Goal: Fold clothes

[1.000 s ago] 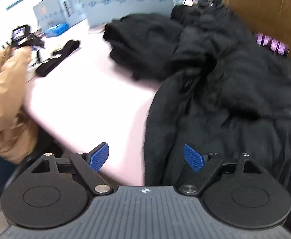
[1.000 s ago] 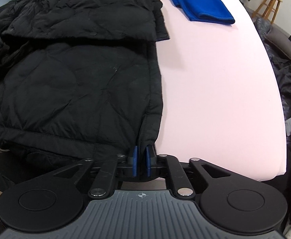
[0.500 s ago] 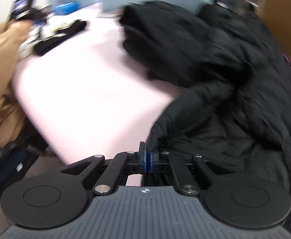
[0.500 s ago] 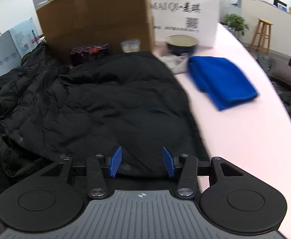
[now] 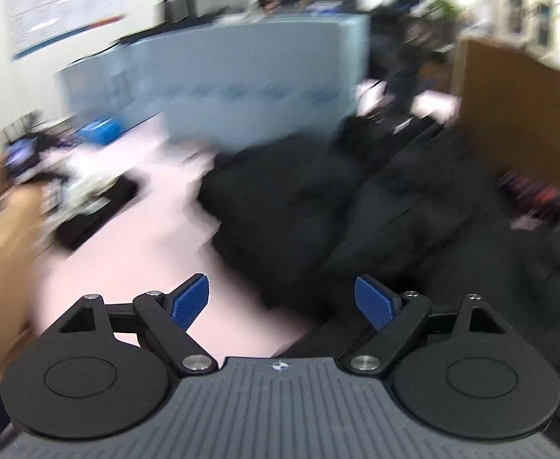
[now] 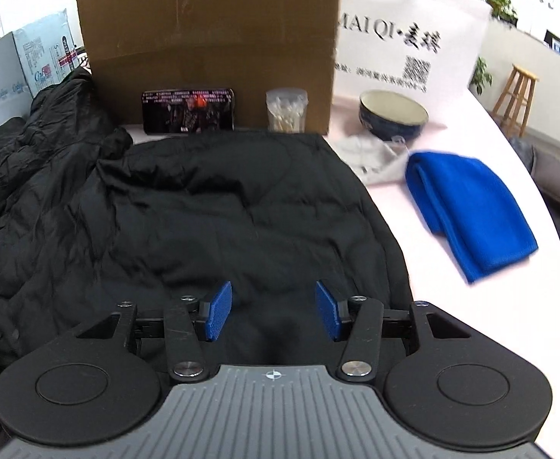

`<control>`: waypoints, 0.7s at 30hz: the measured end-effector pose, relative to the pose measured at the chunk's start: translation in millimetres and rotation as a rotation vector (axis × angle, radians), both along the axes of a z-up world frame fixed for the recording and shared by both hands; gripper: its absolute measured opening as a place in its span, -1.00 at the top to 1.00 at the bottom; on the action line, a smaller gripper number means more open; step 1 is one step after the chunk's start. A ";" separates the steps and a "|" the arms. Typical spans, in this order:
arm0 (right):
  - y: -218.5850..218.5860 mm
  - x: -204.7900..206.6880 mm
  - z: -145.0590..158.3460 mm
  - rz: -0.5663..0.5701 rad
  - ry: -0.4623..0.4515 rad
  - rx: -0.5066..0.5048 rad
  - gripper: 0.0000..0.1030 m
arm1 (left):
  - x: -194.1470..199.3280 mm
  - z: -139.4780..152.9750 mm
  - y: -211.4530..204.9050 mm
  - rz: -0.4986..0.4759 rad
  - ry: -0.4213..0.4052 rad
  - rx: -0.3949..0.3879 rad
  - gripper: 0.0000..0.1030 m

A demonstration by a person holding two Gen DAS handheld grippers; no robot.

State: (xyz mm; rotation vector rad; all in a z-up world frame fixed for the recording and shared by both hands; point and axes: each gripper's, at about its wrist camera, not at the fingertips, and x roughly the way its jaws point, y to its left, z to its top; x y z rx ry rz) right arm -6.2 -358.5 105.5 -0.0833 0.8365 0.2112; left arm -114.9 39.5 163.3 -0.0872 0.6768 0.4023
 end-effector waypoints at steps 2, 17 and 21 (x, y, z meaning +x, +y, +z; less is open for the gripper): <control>4.8 5.4 -2.1 -0.007 -0.001 0.003 0.09 | 37.5 -8.9 -8.6 -0.082 0.037 0.075 -0.60; 26.0 58.1 -16.3 -0.037 0.012 0.015 0.08 | 143.8 -69.0 -8.7 -0.208 0.264 0.063 0.40; 28.3 63.4 -20.5 -0.041 0.023 0.010 0.08 | 139.8 -70.2 -4.1 -0.220 0.245 0.079 0.91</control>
